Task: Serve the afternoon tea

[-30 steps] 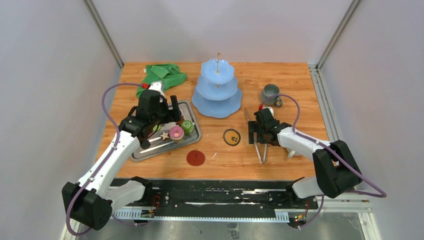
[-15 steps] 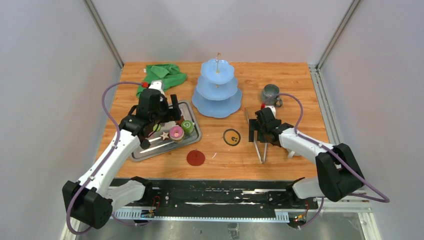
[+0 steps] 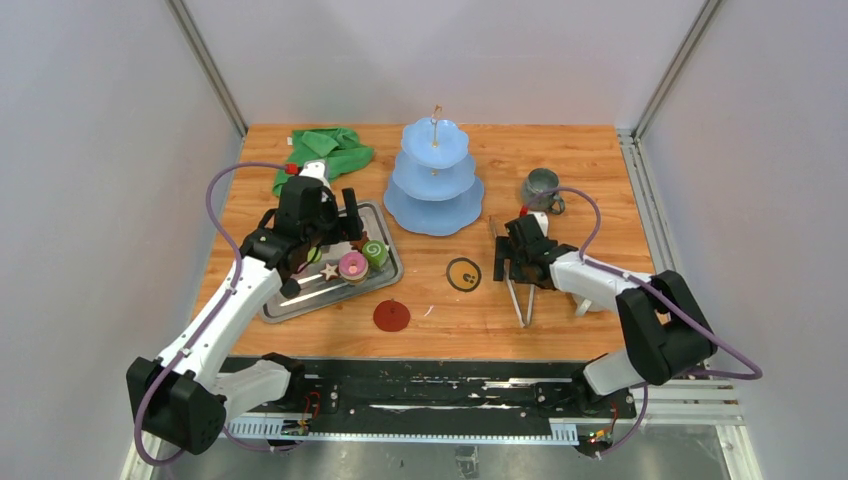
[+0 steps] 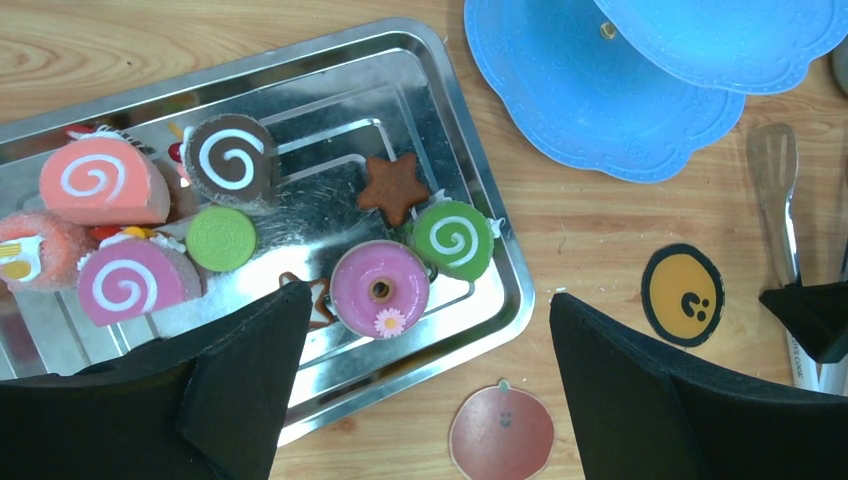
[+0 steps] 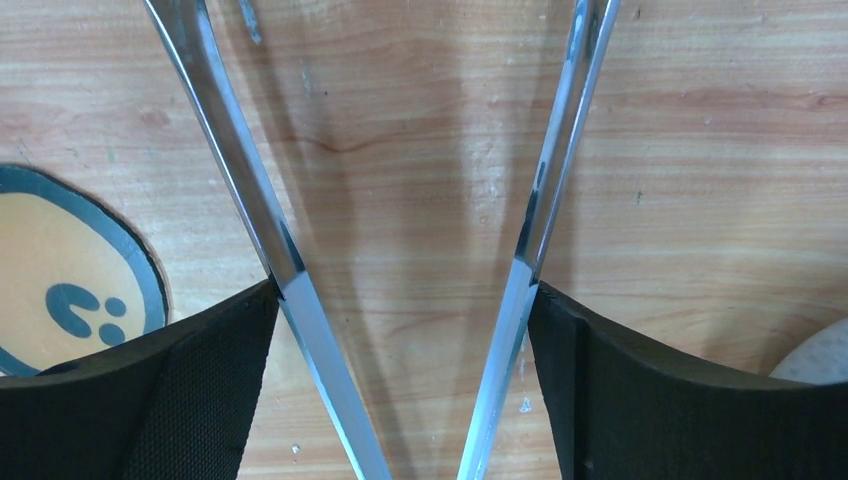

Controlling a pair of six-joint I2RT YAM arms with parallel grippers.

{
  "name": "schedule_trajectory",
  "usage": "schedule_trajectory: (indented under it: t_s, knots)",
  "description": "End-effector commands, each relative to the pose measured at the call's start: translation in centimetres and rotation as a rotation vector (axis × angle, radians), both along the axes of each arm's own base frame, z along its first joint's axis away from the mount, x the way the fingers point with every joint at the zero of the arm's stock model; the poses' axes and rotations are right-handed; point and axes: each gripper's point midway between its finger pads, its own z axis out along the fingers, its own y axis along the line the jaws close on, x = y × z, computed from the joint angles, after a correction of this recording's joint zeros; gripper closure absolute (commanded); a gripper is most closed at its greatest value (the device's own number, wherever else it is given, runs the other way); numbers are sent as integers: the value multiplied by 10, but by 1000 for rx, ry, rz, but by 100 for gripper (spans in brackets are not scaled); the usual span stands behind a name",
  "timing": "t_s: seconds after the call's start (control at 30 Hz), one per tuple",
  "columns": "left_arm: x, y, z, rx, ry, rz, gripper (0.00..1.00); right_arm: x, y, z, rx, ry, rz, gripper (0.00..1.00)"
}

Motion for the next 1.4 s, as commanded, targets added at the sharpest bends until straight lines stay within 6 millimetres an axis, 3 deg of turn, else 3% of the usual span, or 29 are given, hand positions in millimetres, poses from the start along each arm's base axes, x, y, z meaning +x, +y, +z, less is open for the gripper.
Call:
schedule_trajectory:
  t_s: [0.0, 0.37, 0.57, 0.73, 0.87, 1.1, 1.27, 1.37]
  knots:
    - [5, -3, 16, -2, -47, -8, 6, 0, 0, -9, -21, 14, -27, 10]
    - [3, -2, 15, 4, -45, -6, 6, 1, 0, -8, -18, 3, -30, 32]
    - [3, 0, 15, 5, -46, -1, 6, -7, 4, 3, 3, 3, 25, 71]
    - [2, 2, 10, 12, -26, 12, 5, -20, 4, 26, 14, 15, 100, 98]
    - [3, 4, 7, 21, -11, 30, 5, -30, 9, 54, 32, 23, 196, 99]
    - [4, 22, 6, 87, 17, 113, 5, -84, 36, 91, 125, 228, 459, 99]
    - [6, 39, 4, 100, 46, 181, 5, -118, 60, 112, 99, 293, 677, 92]
    - [7, 49, -2, 76, 74, 210, 4, -119, 82, 126, 84, 266, 770, 86]
